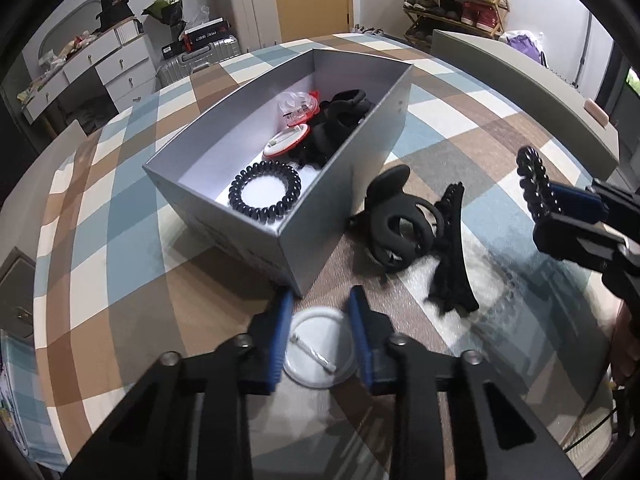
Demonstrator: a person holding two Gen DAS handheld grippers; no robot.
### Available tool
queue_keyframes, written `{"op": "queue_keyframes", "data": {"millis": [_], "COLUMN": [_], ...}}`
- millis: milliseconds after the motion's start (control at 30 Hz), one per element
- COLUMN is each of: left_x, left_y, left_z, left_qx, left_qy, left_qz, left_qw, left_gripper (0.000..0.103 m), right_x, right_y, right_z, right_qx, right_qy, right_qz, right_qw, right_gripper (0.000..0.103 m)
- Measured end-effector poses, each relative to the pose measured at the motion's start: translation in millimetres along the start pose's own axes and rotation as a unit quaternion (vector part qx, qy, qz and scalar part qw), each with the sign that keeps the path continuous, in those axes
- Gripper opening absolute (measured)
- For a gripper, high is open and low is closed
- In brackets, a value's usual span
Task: Organize jewelry
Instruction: 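Lower the left gripper onto the white round pin badge and close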
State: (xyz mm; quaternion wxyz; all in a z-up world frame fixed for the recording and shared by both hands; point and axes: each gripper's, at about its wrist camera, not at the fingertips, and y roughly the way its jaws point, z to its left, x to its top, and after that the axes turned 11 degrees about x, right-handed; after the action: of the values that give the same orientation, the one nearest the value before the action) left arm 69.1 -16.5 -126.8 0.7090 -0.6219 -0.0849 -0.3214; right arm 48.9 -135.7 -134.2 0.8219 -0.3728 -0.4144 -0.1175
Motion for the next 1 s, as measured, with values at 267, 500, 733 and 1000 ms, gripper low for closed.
{"op": "queue_keyframes", "data": {"millis": [267, 500, 733, 1000], "left_x": [-14, -26, -32, -32], "left_y": [-4, -10, -12, -15], "left_z": [14, 19, 13, 9], "left_qx": [-0.004, -0.016, -0.015, -0.014], "left_qy": [-0.028, -0.046, -0.023, -0.011], "left_qz": [0.014, 0.015, 0.015, 0.014], "left_qw": [0.9995, 0.9987, 0.9995, 0.9997], "left_gripper": [0.024, 0.057, 0.057, 0.037], "right_x": [1, 1, 2, 0], "right_y": [-3, -2, -1, -1], "right_z": [7, 13, 17, 15], "right_qx": [0.002, 0.006, 0.007, 0.008], "right_qy": [-0.008, -0.012, -0.02, -0.013], "right_qz": [-0.002, 0.0, 0.0, 0.002], "right_qw": [1.0, 1.0, 1.0, 1.0], "right_gripper": [0.038, 0.039, 0.04, 0.04]}}
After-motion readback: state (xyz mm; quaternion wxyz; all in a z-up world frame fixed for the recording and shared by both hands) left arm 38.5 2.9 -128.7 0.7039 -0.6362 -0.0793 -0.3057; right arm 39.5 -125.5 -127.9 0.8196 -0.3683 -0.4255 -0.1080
